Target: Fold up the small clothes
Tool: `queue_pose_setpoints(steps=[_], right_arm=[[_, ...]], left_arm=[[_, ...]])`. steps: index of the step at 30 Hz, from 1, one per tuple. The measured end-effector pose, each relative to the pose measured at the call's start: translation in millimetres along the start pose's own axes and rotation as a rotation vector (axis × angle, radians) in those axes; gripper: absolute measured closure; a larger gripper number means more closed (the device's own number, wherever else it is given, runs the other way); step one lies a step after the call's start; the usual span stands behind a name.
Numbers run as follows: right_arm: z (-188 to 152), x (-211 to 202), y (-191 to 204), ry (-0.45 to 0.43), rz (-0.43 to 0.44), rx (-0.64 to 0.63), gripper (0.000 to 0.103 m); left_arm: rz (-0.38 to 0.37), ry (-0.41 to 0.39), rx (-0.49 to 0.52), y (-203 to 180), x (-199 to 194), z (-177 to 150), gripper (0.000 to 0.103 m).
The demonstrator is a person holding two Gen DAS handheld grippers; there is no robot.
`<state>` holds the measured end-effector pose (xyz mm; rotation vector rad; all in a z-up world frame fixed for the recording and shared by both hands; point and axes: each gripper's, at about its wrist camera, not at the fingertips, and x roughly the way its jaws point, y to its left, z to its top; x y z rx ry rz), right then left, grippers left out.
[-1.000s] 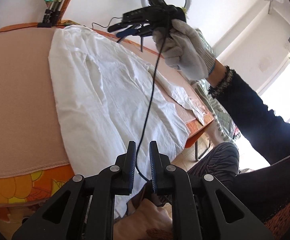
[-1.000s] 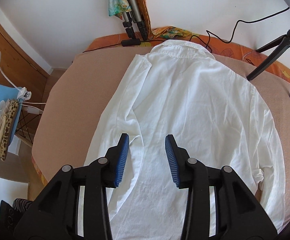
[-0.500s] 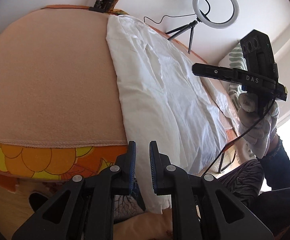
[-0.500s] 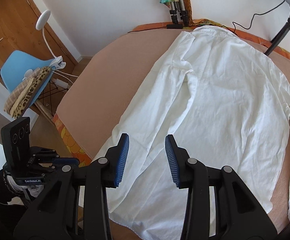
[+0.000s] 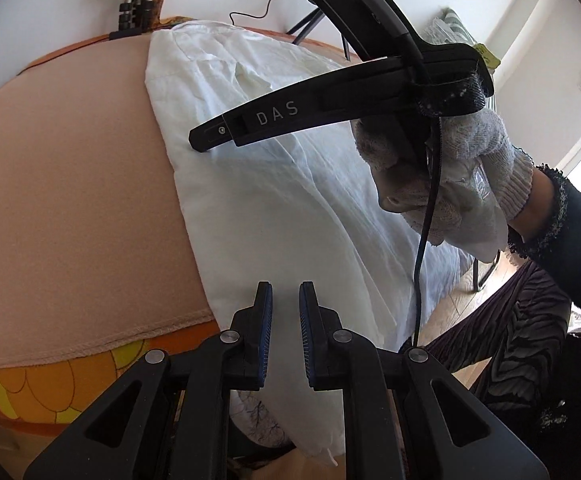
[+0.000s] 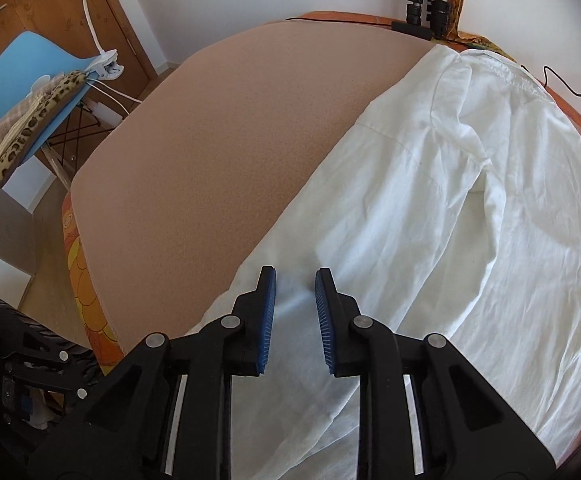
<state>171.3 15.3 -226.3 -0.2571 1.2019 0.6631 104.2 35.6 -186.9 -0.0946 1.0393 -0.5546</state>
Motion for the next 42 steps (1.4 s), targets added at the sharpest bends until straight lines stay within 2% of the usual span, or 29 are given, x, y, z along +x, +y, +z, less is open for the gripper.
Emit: queue_pose_setpoints(steps=[6, 9, 13, 16, 22, 23, 24, 26, 30, 34, 40, 42], right_arm=[[-25.9, -11.6, 20.0, 0.012, -0.017, -0.075, 0.081], [-39.5, -16.6, 22.8, 0.016, -0.001, -0.056, 0.081], [-56.0, -26.2, 26.4, 0.013, 0.007, -0.046, 0.081], [-69.5, -35.2, 30.3, 0.010, 0.006, -0.051, 0.081], [-84.4, -77.3, 22.8, -0.070, 0.009, -0.004, 0.079], [-86.7, -86.4, 18.8, -0.086, 0.007, 0.011, 0.073], [-89.1, -95.5, 14.9, -0.108, -0.001, 0.024, 0.061], [-95.6, -113.7, 5.4, -0.151, -0.031, 0.047, 0.049], [-112.1, -148.9, -24.0, -0.202, -0.064, 0.133, 0.049], [-136.2, -182.0, -60.8, -0.237, -0.143, 0.221, 0.049], [-184.7, -226.3, -123.1, -0.265, -0.245, 0.374, 0.049], [-203.5, -240.0, -144.0, -0.271, -0.274, 0.429, 0.049]], left_arm=[[0.013, -0.010, 0.030, -5.3, -9.2, -22.3, 0.091], [0.026, -0.010, 0.067, -10.9, -14.5, -30.5, 0.091], [0.037, 0.033, 0.110, -19.1, -11.9, -39.7, 0.091], [0.041, 0.050, 0.090, -18.0, -14.2, -45.5, 0.091], [0.037, -0.062, 0.031, -18.2, -49.8, -39.7, 0.091], [0.031, -0.083, 0.019, -18.7, -54.4, -37.3, 0.091], [0.028, -0.101, 0.013, -20.8, -56.3, -34.5, 0.091], [0.015, -0.133, 0.016, -26.4, -60.5, -28.8, 0.091], [0.002, -0.157, 0.058, -43.0, -57.5, -15.1, 0.090], [-0.036, -0.169, 0.074, -60.9, -48.6, 3.7, 0.089], [-0.065, -0.191, 0.124, -87.5, -35.0, 29.0, 0.069], [-0.089, -0.194, 0.128, -94.9, -29.1, 36.1, 0.068]])
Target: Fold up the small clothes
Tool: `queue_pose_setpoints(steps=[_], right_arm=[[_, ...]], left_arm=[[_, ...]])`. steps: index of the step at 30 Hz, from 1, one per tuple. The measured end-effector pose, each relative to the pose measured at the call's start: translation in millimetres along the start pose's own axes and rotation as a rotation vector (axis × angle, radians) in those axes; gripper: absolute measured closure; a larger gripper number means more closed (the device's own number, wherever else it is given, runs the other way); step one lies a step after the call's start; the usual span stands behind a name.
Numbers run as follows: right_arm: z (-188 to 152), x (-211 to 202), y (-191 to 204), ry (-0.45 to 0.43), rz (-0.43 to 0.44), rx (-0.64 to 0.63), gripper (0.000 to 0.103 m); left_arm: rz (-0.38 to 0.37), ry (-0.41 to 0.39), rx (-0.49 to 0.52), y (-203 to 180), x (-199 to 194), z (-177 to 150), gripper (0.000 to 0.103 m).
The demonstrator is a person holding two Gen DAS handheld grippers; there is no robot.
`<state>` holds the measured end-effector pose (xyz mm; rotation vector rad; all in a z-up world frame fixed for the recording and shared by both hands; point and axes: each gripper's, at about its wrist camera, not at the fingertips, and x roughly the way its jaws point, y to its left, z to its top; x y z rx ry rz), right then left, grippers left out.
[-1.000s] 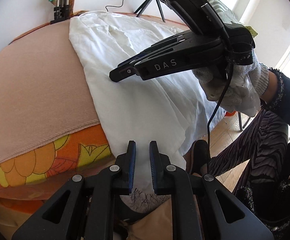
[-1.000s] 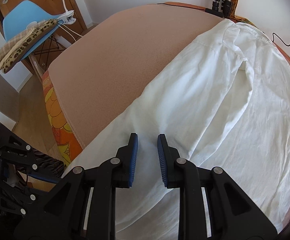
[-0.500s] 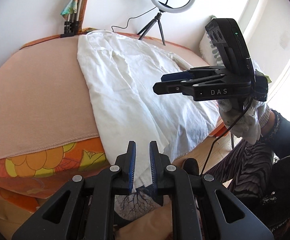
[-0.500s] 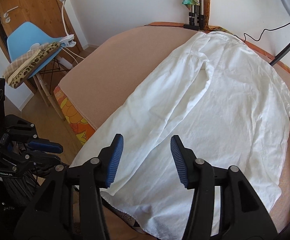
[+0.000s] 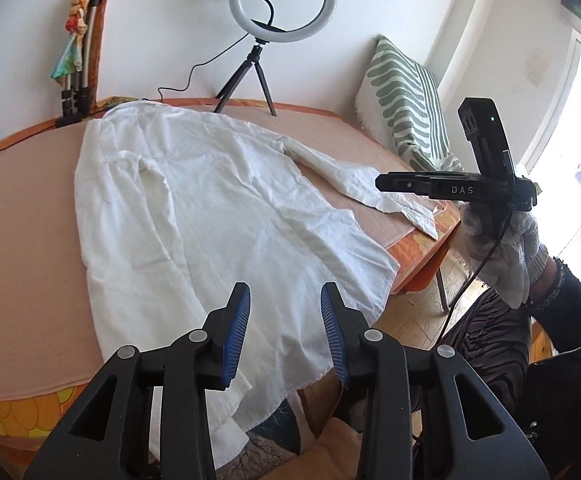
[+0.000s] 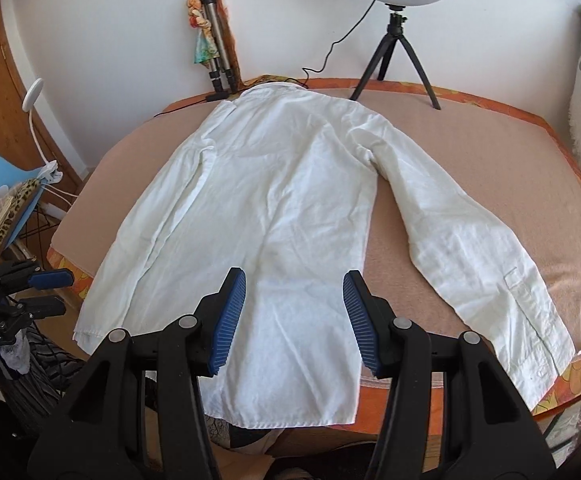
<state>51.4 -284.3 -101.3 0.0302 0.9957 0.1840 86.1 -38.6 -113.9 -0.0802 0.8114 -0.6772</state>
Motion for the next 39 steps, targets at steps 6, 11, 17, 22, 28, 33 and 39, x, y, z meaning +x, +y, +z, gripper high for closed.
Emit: queue_pose_setpoints(steps=[6, 11, 17, 22, 28, 33, 39], right_arm=[[-14.4, -25.0, -78.3, -0.018, -0.121, 0.111, 0.049], [-23.7, -36.1, -139.1, -0.011, -0.211, 0.187, 0.049], [-40.3, -39.7, -221.3, 0.011, -0.280, 0.339, 0.049], [-58.4, -34.2, -267.5, 0.037, -0.267, 0.449, 0.049], [-66.6, -22.8, -281.3, 0.044, -0.208, 0.485, 0.049], [-68.4, -10.7, -279.5, 0.085, -0.208, 0.478, 0.049], [-71.6, -5.2, -266.0, 0.114, -0.254, 0.409, 0.054]], left_arm=[[-0.039, 0.008, 0.014, -16.4, 24.4, 13.8, 0.065], [-0.059, 0.017, 0.017, -26.5, 38.6, 20.8, 0.060], [-0.071, 0.034, 0.016, -35.3, 47.8, 27.2, 0.060], [-0.073, 0.048, 0.019, -40.6, 54.0, 31.5, 0.060], [-0.073, 0.070, 0.021, -45.3, 65.1, 36.5, 0.060], [-0.066, 0.083, 0.026, -47.6, 70.8, 37.2, 0.060], [-0.046, 0.099, 0.022, -42.8, 78.6, 35.9, 0.060]])
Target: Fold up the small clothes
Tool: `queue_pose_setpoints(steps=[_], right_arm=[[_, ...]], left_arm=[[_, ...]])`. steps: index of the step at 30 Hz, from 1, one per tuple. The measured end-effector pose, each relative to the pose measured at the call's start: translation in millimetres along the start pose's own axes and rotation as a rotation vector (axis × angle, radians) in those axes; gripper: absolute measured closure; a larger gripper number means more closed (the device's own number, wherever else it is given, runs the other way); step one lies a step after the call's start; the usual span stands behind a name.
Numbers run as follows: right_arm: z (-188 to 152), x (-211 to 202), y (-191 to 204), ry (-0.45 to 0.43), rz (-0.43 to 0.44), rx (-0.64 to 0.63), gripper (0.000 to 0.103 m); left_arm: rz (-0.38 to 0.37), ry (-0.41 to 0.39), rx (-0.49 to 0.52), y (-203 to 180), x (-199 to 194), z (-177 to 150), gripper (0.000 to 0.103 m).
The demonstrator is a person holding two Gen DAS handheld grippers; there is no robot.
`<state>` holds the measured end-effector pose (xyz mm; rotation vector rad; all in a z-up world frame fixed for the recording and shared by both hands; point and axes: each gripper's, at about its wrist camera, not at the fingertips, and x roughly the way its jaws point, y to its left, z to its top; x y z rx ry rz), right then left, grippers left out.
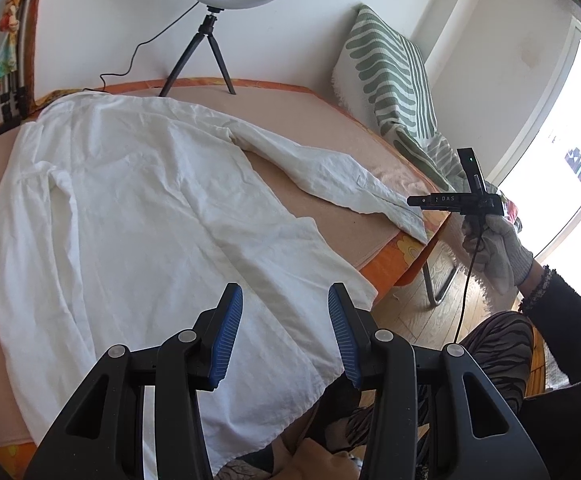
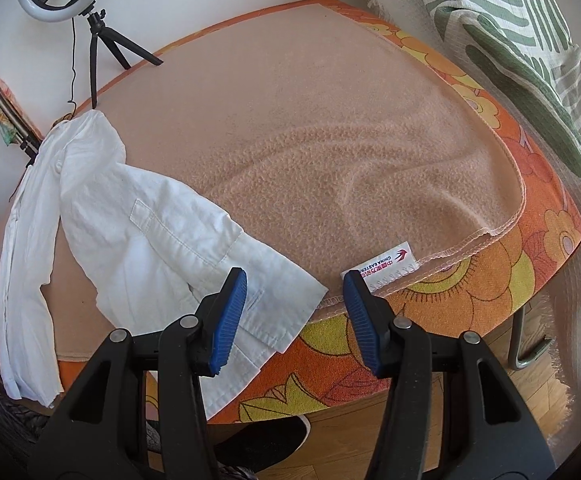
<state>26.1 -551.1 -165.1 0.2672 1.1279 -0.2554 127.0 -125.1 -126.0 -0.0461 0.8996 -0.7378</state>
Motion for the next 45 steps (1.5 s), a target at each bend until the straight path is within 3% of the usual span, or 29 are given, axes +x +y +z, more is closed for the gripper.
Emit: queue_pose_setpoints(steps=[1, 3, 6, 9, 16, 21, 25, 32, 35, 37, 42, 45], right_arm=[[-0.7, 0.3, 1.9, -0.002, -0.017, -0.007, 0.059], [-0.8, 0.3, 6.1, -0.002, -0.046, -0.025, 0.084], [-4.0, -4.3, 15.4, -0.007, -0.058, -0.050, 0.095], [-6.4, -13.9, 31.6, -0.039, -0.082, -0.100, 0.097], [-8.1, -62.1, 81.2, -0.148, 0.078, -0.107, 0.097], [-19.9, -92.6, 153.6, -0.192, 0.201, -0.228, 0.098], [-41.4, -100.3, 211.7, -0.162, 0.324, -0.334, 0.098], [-103.8, -86.3, 281.9, -0.013, 0.494, -0.544, 0.098], [-116.5, -74.0, 294.5, 0.086, 0.553, -0.586, 0.097], [-117.3, -72.3, 296.1, 0.100, 0.549, -0.607, 0.095], [-98.6, -78.8, 288.2, 0.128, 0.650, -0.604, 0.052], [-78.0, -84.6, 284.0, 0.062, 0.580, -0.607, 0.052]], left_arm=[[0.001, 0.002, -0.008, 1.8, 1.0, -0.1, 0.060], [-0.006, 0.005, -0.022, 5.8, 2.4, -0.3, 0.060], [0.003, 0.002, -0.025, 10.0, 2.0, -0.7, 0.060], [0.016, -0.003, -0.023, 13.5, 1.0, -1.4, 0.060], [0.021, -0.012, -0.051, 22.9, 0.7, -4.0, 0.060], [0.029, 0.002, -0.092, 32.5, 6.9, -8.5, 0.060], [-0.003, 0.002, -0.159, 43.1, 6.1, -11.1, 0.060], [-0.016, -0.025, -0.211, 52.8, -1.2, -13.1, 0.060], [-0.038, -0.025, -0.243, 57.7, -0.1, -15.7, 0.060], [-0.053, -0.015, -0.255, 58.5, 3.5, -18.3, 0.060], [-0.141, 0.012, -0.310, 55.5, 20.1, -22.6, 0.060], [-0.123, 0.025, -0.282, 45.3, 31.2, -19.5, 0.060]])
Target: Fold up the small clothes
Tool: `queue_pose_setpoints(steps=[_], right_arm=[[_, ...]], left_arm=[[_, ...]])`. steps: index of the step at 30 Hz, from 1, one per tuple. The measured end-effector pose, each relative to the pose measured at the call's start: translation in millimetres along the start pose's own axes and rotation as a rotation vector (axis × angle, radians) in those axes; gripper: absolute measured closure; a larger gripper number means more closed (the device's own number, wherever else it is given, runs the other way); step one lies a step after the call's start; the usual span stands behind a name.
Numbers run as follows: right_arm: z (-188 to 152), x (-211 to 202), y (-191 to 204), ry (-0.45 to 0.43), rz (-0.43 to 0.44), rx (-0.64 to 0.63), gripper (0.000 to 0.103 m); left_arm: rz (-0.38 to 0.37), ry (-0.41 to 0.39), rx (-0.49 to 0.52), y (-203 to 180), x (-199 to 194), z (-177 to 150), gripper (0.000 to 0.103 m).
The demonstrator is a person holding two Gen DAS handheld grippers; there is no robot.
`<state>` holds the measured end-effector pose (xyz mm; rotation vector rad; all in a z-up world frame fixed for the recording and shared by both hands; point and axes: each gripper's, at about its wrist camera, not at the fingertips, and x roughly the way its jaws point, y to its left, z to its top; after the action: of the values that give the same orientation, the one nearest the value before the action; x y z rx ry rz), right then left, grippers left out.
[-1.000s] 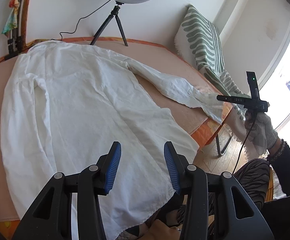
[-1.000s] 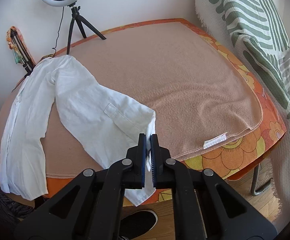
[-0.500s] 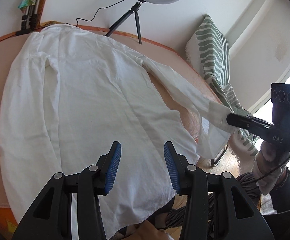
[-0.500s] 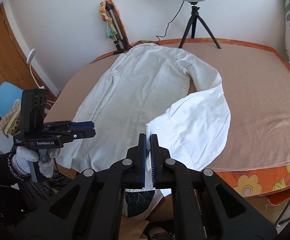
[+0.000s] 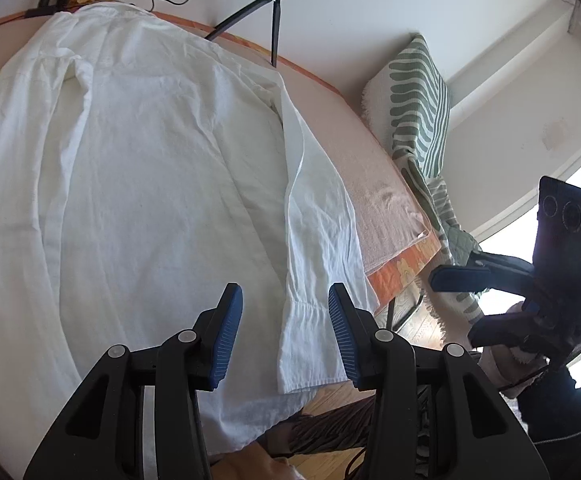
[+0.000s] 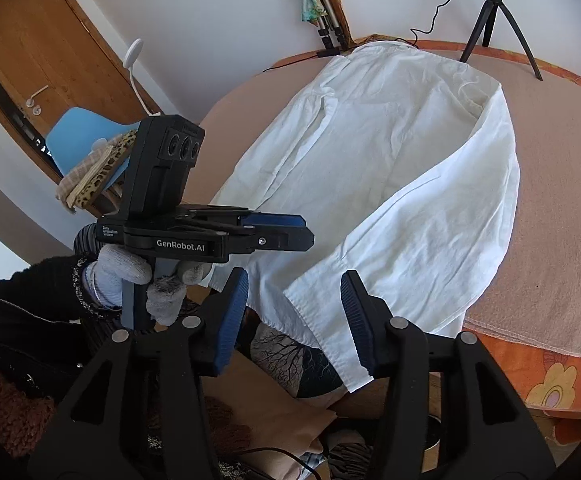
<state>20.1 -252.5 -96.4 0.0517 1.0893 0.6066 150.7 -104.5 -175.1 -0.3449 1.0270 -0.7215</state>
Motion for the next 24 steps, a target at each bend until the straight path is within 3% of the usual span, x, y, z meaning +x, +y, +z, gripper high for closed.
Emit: queue_pose_setpoints(steps=[2, 8, 11, 15, 16, 20, 24], right_arm=[[19.4, -3.1, -16.3, -0.019, -0.039, 0.022, 0.052], [98.4, 14.8, -91.3, -0.037, -0.179, 0.136, 0.052], [140.5, 33.0, -124.2, -0.022, -0.273, 0.149, 0.052], [183.2, 61.7, -169.6, 0.011, -0.292, 0.231, 0.052], [191.1, 69.6, -178.8, 0.016, -0.301, 0.241, 0.052], [211.1, 98.0, -201.6, 0.045, -0.334, 0.251, 0.052], [219.7, 126.4, -216.3, 0.093, -0.355, 0.258, 0.052]], left_arm=[[0.047, 0.025, 0.054, -7.3, 9.8, -1.6, 0.059], [0.054, 0.079, 0.108, -15.6, 30.4, -4.2, 0.059], [0.032, 0.062, 0.118, -17.0, 31.8, -2.8, 0.059], [0.009, 0.047, 0.128, -17.0, 35.3, -2.2, 0.062], [0.002, 0.045, 0.127, -16.8, 37.4, -1.8, 0.064], [-0.048, 0.037, 0.050, -7.5, 45.2, 2.8, 0.090], [-0.076, 0.039, 0.045, -5.9, 49.1, 3.2, 0.096]])
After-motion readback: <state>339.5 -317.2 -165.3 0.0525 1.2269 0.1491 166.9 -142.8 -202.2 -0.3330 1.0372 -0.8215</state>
